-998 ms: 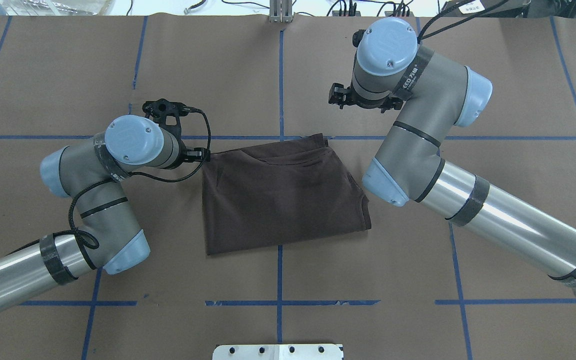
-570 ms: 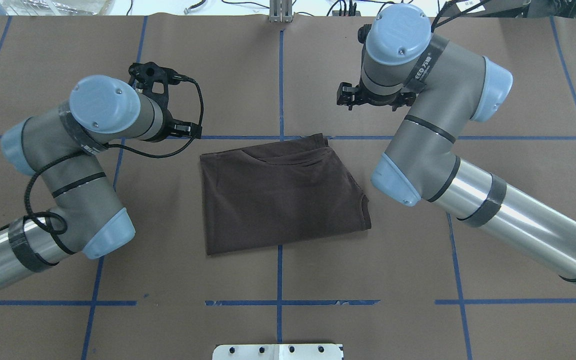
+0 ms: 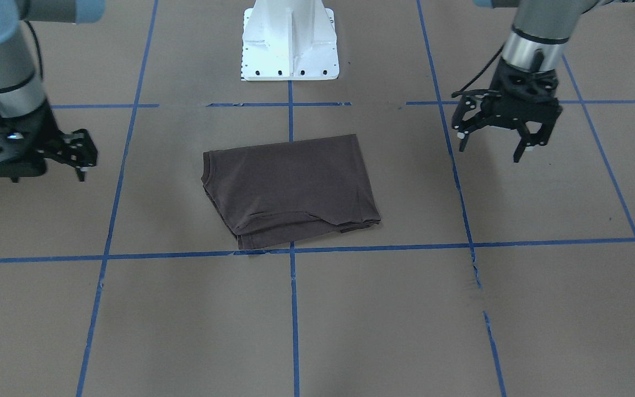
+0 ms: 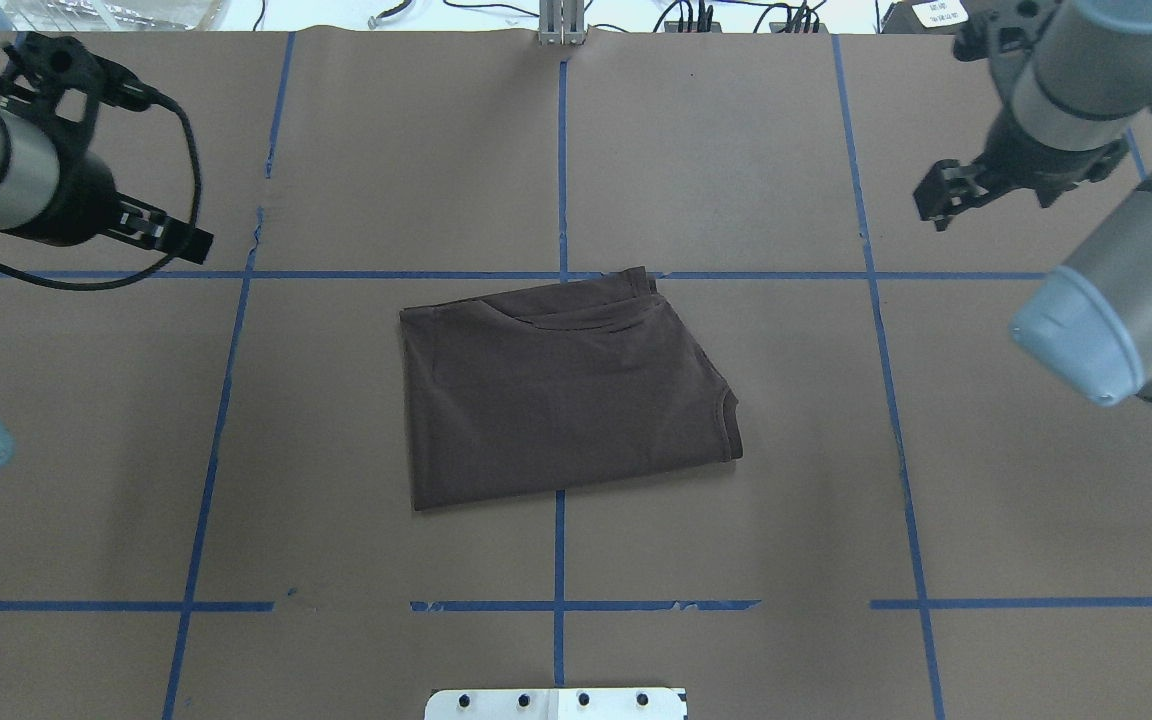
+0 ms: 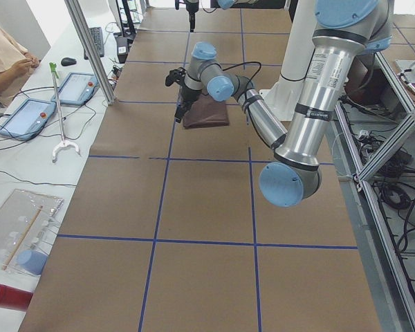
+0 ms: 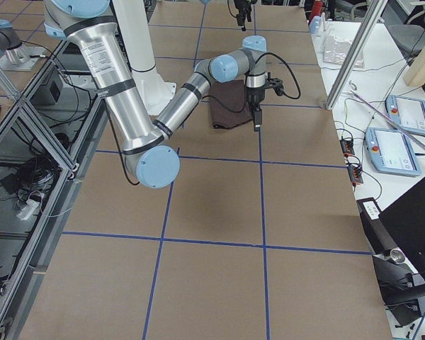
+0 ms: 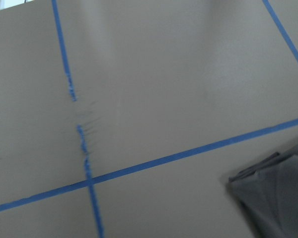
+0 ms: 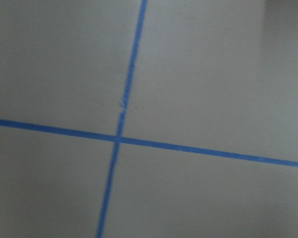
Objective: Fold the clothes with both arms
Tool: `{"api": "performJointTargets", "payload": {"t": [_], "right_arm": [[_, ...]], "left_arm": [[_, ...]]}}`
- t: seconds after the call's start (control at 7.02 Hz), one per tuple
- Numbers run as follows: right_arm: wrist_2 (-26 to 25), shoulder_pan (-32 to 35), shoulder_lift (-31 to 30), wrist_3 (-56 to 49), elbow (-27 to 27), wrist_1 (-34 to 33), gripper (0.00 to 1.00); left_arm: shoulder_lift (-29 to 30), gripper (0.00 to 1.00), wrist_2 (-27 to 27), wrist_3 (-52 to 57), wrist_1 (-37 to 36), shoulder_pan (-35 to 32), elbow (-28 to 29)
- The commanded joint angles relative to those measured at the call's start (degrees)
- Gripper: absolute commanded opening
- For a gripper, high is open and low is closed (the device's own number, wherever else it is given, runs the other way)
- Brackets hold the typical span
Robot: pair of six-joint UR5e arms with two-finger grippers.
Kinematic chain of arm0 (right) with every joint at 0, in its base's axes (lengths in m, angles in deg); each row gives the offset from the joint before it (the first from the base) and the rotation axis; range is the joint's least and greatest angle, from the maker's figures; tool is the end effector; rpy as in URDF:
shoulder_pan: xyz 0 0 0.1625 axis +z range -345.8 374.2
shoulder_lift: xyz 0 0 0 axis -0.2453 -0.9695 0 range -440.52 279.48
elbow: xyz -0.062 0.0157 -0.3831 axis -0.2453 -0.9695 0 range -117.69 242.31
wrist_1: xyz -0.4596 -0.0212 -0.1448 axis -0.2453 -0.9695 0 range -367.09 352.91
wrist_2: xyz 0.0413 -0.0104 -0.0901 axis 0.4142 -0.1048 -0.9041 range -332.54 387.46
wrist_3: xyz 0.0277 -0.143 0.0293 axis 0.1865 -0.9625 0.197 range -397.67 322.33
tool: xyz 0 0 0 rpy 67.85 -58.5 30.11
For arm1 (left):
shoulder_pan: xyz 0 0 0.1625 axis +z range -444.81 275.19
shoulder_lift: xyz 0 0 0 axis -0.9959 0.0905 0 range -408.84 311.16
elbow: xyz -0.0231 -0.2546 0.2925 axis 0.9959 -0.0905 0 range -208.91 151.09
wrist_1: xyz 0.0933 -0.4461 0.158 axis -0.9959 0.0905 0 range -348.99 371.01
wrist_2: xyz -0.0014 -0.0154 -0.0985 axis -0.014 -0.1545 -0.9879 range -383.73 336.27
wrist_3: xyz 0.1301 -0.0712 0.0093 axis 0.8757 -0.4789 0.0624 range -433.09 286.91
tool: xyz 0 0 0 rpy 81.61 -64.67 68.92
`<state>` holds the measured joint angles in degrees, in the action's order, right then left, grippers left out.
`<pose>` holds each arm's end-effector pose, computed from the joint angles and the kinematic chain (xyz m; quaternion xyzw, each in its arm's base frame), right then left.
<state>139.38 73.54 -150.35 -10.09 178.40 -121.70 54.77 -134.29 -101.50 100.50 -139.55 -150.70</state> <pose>-0.2380 -0.5540 0.2836 0.0702 -0.2529 -0.0616 0.9630 0.2719 -0.5252 0.2382 0.2322 0.3383 0.1223 0.9037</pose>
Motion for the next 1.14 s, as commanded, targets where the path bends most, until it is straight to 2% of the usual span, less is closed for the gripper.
{"api": "performJointTargets", "payload": {"t": [0.0, 0.14, 0.29, 0.43, 0.57, 0.71, 1.0], "right_arm": [[7.05, 13.45, -12.56, -20.47, 0.72, -0.26, 1.0], [5.87, 16.91, -17.66, -24.29, -1.63, 0.35, 1.0], [8.38, 22.16, -19.8, -24.68, -5.4, 3.66, 1.0], [12.41, 24.57, -23.21, -24.77, -6.05, 4.21, 1.0], [14.45, 25.02, -26.21, -24.77, -5.88, 5.61, 1.0], [17.17, 25.38, -30.59, -24.51, -6.05, 11.46, 1.0], [21.05, 27.04, -36.06, -24.33, -6.05, 15.81, 1.0]], "left_arm": [[-7.17, 1.0, -7.89, 15.19, -0.03, -12.8, -0.21], [-11.46, 1.0, -8.79, 13.83, -0.2, -13.2, 1.01], [-12.38, 1.0, -8.54, 13.12, 0.58, -16.51, 5.55], [-12.47, 1.0, -8.97, 16.94, -0.02, -21.06, 7.42], [-14.56, 1.0, -12.46, 20.03, -0.29, -22.85, 9.44], [-15.37, 1.0, -21.63, 21.01, 0.15, -25.39, 14.24], [-19.14, 1.0, -23.48, 25.56, 0.68, -26.38, 16.4]]}}
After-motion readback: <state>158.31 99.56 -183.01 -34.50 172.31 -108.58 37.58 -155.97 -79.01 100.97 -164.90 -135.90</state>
